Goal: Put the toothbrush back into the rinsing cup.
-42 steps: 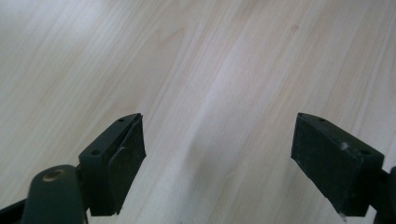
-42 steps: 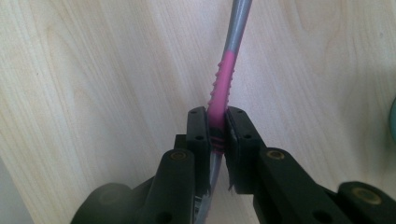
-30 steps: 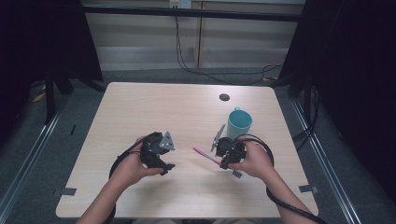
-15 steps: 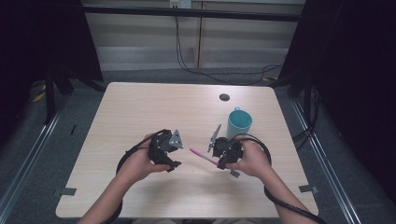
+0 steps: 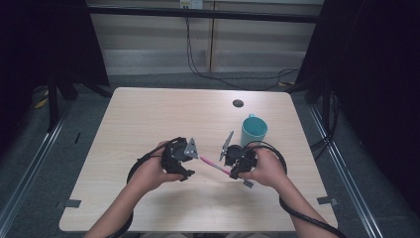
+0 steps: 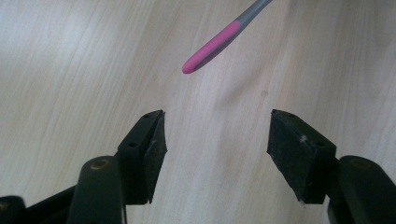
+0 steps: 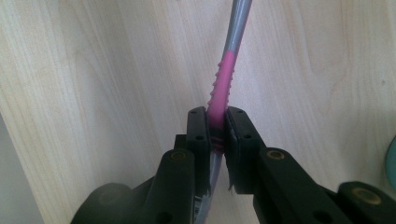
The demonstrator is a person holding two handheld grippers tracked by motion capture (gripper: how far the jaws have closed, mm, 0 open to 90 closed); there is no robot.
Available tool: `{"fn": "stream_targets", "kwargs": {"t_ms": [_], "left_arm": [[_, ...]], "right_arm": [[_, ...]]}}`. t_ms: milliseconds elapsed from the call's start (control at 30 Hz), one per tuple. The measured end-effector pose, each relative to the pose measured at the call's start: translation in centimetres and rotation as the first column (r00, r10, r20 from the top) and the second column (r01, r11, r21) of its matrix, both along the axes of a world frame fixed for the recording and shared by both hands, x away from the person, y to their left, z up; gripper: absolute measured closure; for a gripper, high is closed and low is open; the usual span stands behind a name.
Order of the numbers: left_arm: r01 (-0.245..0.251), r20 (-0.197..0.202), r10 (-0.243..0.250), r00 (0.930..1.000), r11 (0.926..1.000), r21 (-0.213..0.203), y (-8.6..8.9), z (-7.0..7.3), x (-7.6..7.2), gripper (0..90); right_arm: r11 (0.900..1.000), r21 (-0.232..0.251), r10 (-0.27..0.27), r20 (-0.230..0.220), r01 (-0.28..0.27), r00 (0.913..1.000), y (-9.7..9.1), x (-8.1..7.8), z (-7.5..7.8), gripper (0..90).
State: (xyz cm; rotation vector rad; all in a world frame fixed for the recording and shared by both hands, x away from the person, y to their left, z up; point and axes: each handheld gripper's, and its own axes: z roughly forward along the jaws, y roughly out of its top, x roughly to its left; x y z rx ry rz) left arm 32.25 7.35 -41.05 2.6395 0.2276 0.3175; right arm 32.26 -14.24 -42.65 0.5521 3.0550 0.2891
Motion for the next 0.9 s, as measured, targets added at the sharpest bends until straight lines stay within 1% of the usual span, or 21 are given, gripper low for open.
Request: {"fn": "stream_targets", "kwargs": {"t_ms": [167,233,333,400,433,500,533,600,633,667,700,767,800,900], "left_arm": [[0.026,0.023,-0.026,0.9994,0.9996,-0.008,-0.6,0.1,0.0,38.9],[0.033,0.023,-0.032,0.9992,0.9994,-0.014,-1.0,0.1,-0.1,38.9],[0.043,0.029,-0.043,0.9986,0.9991,-0.005,-1.4,-0.1,0.0,36.5],[0.04,0.029,-0.04,0.9988,0.9992,-0.007,-1.6,-0.2,0.0,36.6],[0.048,0.028,-0.048,0.9984,0.9988,0.0,-1.7,-0.2,0.1,36.6],[0.05,0.034,-0.05,0.9982,0.9987,0.001,-1.8,-0.4,0.2,37.1],[0.051,0.03,-0.051,0.9982,0.9987,0.006,-1.8,-0.5,0.2,37.1],[0.055,0.029,-0.054,0.9981,0.9985,-0.006,-1.9,-0.8,0.2,37.2],[0.071,0.036,-0.07,0.9969,0.9975,-0.004,-1.9,-0.9,0.3,38.3],[0.069,0.03,-0.068,0.9972,0.9975,-0.017,-1.9,-1.0,0.2,38.3],[0.072,0.032,-0.071,0.9969,0.9972,-0.023,-1.8,-1.1,0.1,39.6],[0.078,0.048,-0.077,0.9959,0.9966,-0.026,-1.8,-1.2,0.1,41.3],[0.08,0.048,-0.079,0.9957,0.9965,-0.023,-1.8,-1.2,0.1,42.9],[0.089,0.052,-0.087,0.9948,0.9957,-0.027,-1.7,-1.3,0.0,42.9]], "right_arm": [[1.0,0.003,0.003,0.0,-0.003,1.0,0.2,0.0,0.2,80.8],[1.0,0.002,0.007,0.0,-0.007,1.0,0.3,0.0,0.2,80.8],[0.9998,0.003,0.018,0.0,-0.018,0.9998,0.5,-0.1,0.1,80.8],[0.9996,0.005,0.027,-0.004,-0.027,0.9996,0.7,-0.2,0.1,80.8],[0.9995,0.005,0.031,-0.005,-0.031,0.9995,0.8,-0.3,0.2,80.8],[0.9992,0.013,0.038,-0.003,-0.038,0.9993,1.1,-0.5,0.4,80.8],[0.9992,0.013,0.038,-0.003,-0.038,0.9993,1.1,-0.5,0.4,80.8],[0.9988,0.018,0.045,0.003,-0.045,0.999,1.3,-0.5,0.7,80.8],[0.9987,0.032,0.039,0.009,-0.04,0.9992,1.4,-0.6,1.0,80.8],[0.9987,0.032,0.039,0.009,-0.04,0.9992,1.4,-0.6,1.0,80.8],[0.9983,0.038,0.043,0.009,-0.044,0.999,1.4,-0.5,1.0,80.8],[0.9983,0.035,0.046,0.006,-0.046,0.9989,1.4,-0.5,1.0,80.8],[0.9986,0.033,0.041,0.002,-0.041,0.9992,1.4,-0.5,1.0,80.8],[0.9985,0.036,0.041,-0.001,-0.041,0.9992,1.4,-0.5,0.9,80.8]]}}
